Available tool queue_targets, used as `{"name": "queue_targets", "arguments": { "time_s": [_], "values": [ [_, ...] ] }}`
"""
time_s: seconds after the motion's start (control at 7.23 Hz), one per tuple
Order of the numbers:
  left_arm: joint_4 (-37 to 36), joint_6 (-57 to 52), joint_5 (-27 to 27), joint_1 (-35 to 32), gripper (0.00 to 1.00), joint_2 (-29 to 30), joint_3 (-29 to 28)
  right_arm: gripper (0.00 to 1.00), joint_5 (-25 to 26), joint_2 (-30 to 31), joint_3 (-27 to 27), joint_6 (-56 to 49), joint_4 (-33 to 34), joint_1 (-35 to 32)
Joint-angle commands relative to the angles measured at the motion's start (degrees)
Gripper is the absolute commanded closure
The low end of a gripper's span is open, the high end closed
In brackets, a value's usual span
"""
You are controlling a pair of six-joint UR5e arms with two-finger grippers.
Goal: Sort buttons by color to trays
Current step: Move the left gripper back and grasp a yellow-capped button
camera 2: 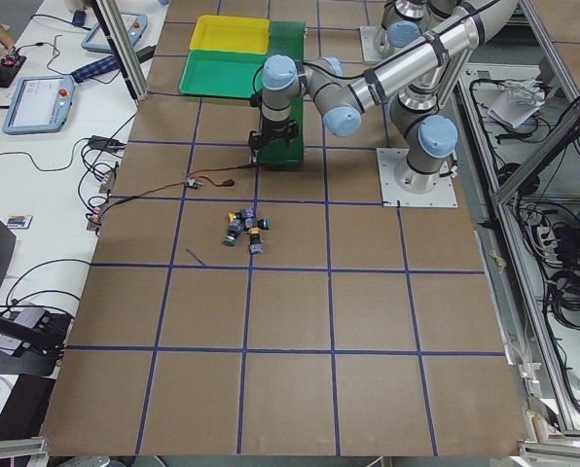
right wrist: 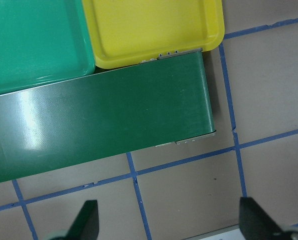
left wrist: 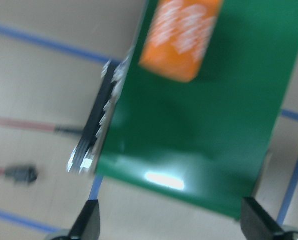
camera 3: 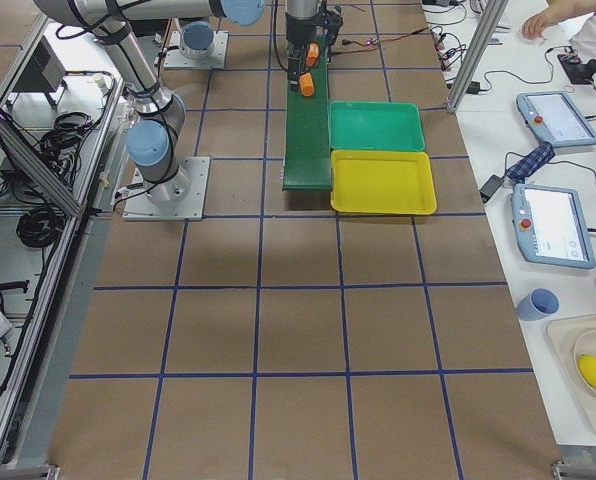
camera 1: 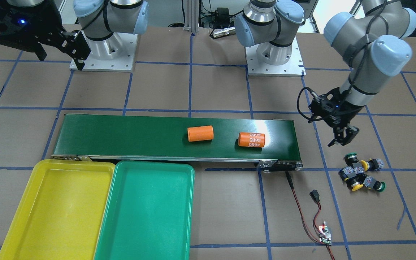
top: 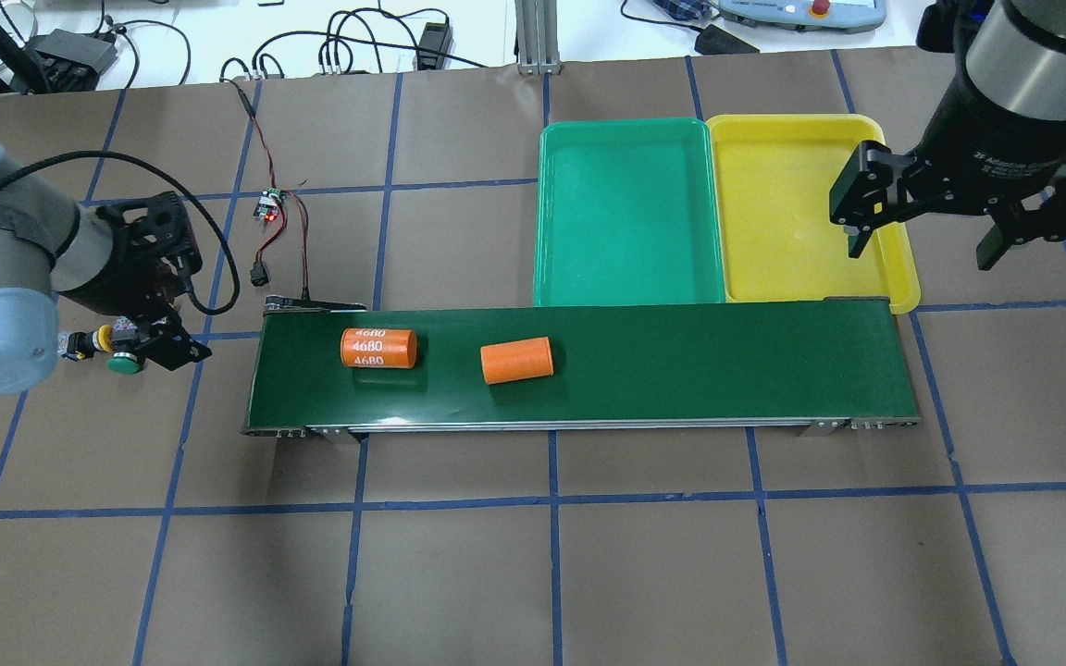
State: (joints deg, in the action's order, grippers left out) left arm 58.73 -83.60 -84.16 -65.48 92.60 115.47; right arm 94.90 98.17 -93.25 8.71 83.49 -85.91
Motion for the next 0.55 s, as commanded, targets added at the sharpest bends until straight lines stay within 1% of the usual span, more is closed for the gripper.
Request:
{"name": "queue_targets", "arguments": {
  "time_s": [0.0, 0.14, 0.28, 0.41],
  "values": [
    [-7.35, 11.64, 1.37, 5.62, 0.00, 5.62, -2.08, 0.00, 0.20, 0.00, 0.00, -0.01, 0.00, -0.05],
    [-8.18, 12.14, 1.19, 5.72, 0.00, 9.58, -5.49, 0.00, 0.20, 0.00, 0.00, -0.01, 0.00, -0.05],
    [-8.02, 13.71, 1.28, 5.80, 0.00, 15.01, -11.44, 0.00, 0.12, 0.00, 0.00, -0.01, 0.00, -0.13],
    [-8.19, 20.77, 1.28, 6.07, 0.00, 18.28, -15.50, 0.00, 0.11, 0.00, -0.09, -0.01, 0.00, -0.22]
  ]
}}
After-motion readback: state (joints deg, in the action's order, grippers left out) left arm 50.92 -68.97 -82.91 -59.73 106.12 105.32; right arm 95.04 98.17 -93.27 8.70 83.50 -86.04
